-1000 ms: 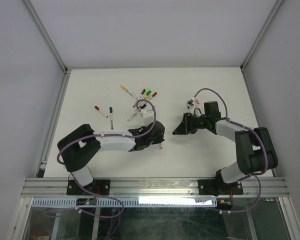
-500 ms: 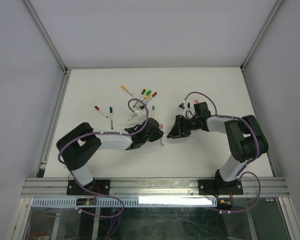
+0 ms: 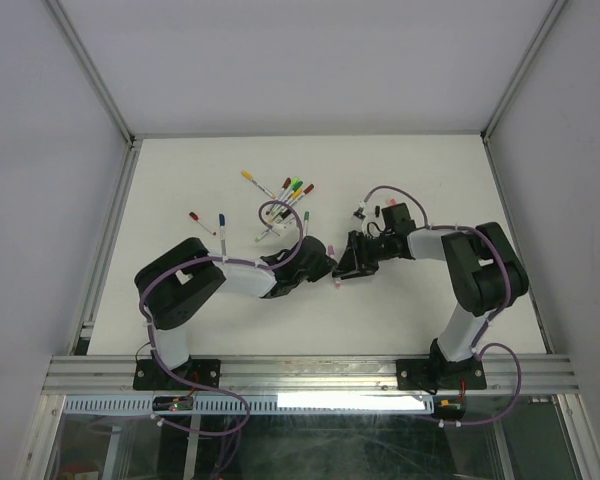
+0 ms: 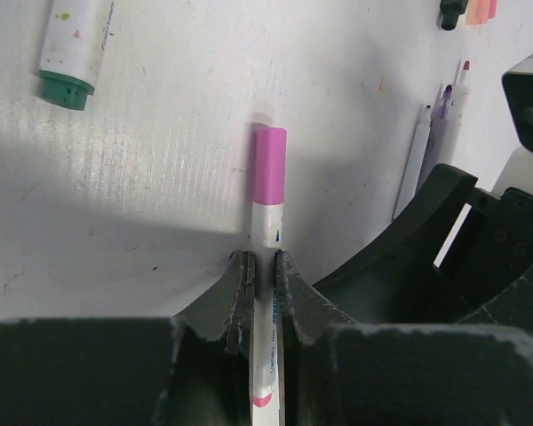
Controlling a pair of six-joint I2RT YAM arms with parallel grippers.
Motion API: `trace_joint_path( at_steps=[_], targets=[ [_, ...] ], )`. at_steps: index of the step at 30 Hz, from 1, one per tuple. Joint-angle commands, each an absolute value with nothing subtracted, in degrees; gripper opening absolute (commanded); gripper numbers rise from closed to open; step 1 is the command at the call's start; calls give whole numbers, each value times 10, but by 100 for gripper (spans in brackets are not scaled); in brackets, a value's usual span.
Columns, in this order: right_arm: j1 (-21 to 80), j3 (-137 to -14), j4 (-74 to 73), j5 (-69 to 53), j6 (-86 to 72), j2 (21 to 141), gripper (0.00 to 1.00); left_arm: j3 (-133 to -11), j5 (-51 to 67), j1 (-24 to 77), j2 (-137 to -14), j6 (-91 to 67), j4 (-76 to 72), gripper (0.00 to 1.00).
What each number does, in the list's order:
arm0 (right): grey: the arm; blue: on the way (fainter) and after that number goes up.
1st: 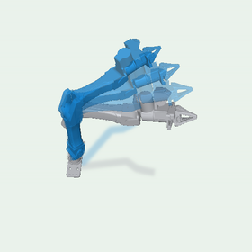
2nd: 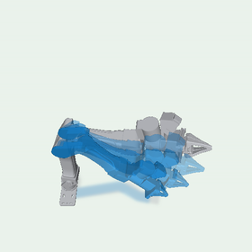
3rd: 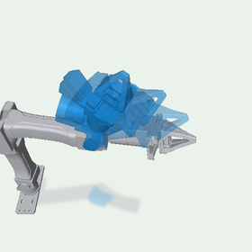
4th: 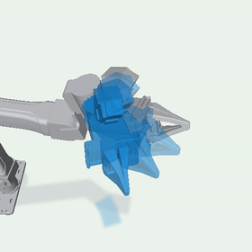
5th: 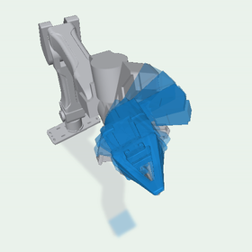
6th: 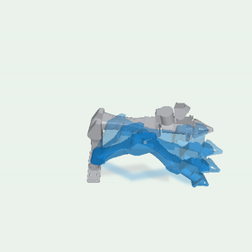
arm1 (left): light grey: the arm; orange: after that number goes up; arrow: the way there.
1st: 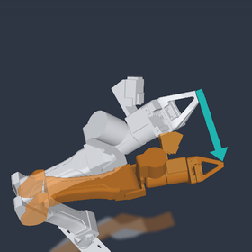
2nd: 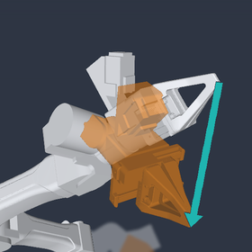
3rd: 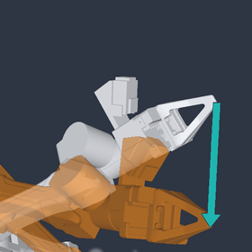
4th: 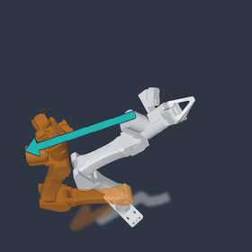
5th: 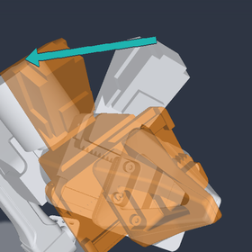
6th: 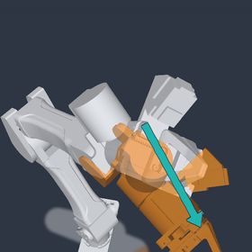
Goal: Open the pen caps
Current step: Pick up the pen from the center of the board.
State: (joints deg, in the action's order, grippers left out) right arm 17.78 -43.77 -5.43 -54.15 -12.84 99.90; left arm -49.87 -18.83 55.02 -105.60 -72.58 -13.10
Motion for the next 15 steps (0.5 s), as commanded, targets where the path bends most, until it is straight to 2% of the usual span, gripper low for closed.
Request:
trace_joint_path(
  at_steps=[1, 10, 15],
  targets=[
    [186, -468, -71, -532, -134, 1017, 51, -509, -197, 548, -1060, -766, -156, 0],
    [192, -477, -90, -500, -124, 1025, 39, -497, -190, 548, -1061, -799, -186, 0],
    [192, -487, -106, -486, -116, 1032, 24, -491, -180, 548, -1050, -804, -202, 0]
  ],
)
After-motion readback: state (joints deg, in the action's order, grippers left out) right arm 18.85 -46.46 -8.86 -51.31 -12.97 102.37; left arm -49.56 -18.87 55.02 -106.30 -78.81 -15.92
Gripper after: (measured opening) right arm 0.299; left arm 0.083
